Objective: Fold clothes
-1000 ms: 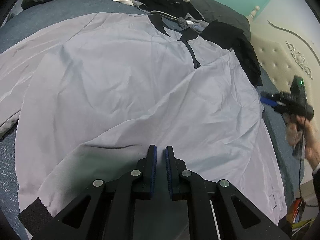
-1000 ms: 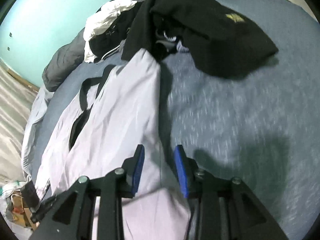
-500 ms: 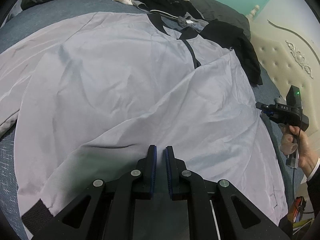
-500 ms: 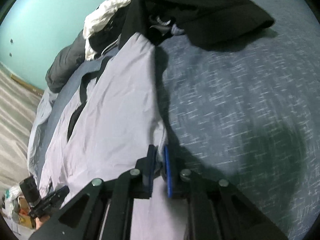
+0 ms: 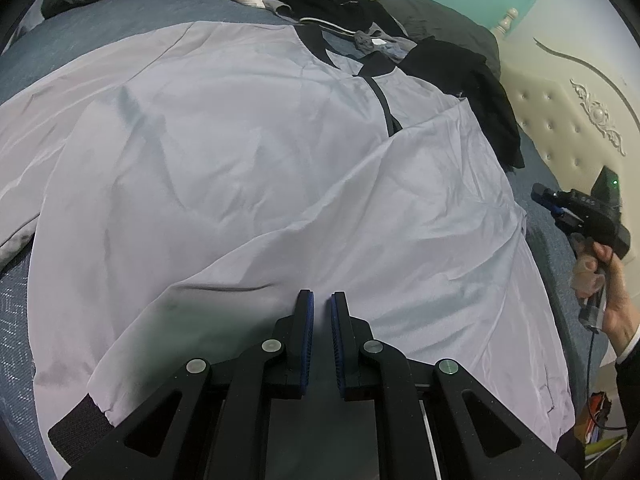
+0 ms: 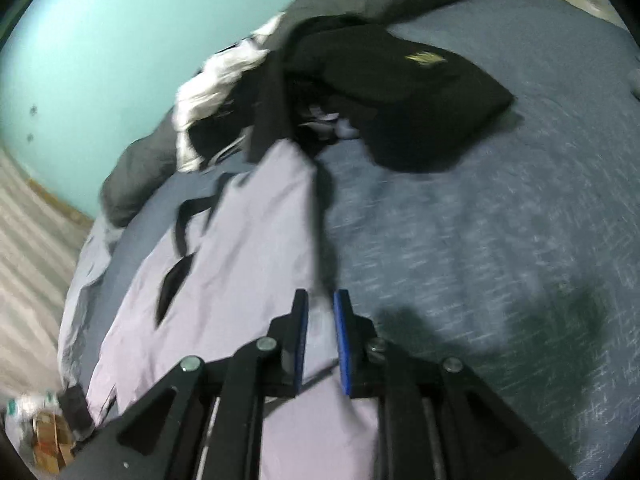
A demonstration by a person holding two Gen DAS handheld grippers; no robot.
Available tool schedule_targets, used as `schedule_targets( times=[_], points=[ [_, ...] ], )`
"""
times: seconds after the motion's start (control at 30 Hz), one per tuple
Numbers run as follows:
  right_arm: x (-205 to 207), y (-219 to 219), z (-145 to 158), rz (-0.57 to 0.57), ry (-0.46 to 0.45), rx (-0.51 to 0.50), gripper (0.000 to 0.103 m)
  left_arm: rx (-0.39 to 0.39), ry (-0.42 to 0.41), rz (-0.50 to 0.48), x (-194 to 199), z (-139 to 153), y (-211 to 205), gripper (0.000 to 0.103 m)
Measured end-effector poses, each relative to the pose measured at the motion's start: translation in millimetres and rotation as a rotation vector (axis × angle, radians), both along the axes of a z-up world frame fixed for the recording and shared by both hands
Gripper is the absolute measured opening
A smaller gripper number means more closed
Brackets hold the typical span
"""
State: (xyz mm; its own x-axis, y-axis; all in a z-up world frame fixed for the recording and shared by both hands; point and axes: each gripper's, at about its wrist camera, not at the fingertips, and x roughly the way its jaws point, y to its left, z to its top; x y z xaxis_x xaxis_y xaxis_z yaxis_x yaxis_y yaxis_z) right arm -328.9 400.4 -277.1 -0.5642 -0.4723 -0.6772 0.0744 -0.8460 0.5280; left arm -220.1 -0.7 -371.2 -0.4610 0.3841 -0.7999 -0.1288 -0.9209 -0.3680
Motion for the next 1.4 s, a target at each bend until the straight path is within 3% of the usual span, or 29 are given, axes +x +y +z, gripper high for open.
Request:
schedule_targets(
  times=[0.17, 0.33, 0.43, 0.57, 0.67, 0.87, 0.97, 1.13, 1.4],
  points=[
    [-0.7, -20.7, -14.9, 0.055, -0.058, 0.038, 0.013, -0.001, 0.000, 0.003, 1.0, 0.9, 1.2, 0.009],
    [-2.2, -10.9, -27.6, -0.063, -0.113, 0.153, 0.011, 0.002, -0.001, 0.002, 1.0, 0.9, 0.8, 0.009],
    [4.0, -6.9, -17.1, -0.089, -0.071, 0.108, 0.011, 0.006, -0.001, 0.004, 0.9, 1.8, -0.7, 0.009],
    [12.9, -37.2, -7.1, 0.027, -0.017, 0.090, 0.011, 0.007, 0.007, 0.010, 3.2, 7.0, -4.0, 0.010],
    [12.9, -56.6, -17.3, 0.085, -0.053, 0.116, 0.011, 0.008, 0.014, 0.023, 6.0, 11.0, -11.0, 0.010],
    [19.6, -37.3, -27.9, -0.056, -0.071, 0.098, 0.011, 0.014, 0.020, 0.069, 17.5, 16.0, -37.4, 0.010],
    [33.2, -30.9, -17.0, -0.116, -0.033, 0.068, 0.011, 0.016, 0.025, 0.094, 25.7, 19.4, -52.1, 0.010],
    [65.0, -65.3, 10.1, -0.067, 0.065, 0.016, 0.011, 0.006, 0.045, 0.128, 40.9, 27.7, -74.3, 0.010],
    [111.8, -131.0, 26.9, 0.056, 0.116, -0.022, 0.011, -0.024, 0.057, 0.173, 81.7, 32.2, -102.5, 0.010]
  ],
)
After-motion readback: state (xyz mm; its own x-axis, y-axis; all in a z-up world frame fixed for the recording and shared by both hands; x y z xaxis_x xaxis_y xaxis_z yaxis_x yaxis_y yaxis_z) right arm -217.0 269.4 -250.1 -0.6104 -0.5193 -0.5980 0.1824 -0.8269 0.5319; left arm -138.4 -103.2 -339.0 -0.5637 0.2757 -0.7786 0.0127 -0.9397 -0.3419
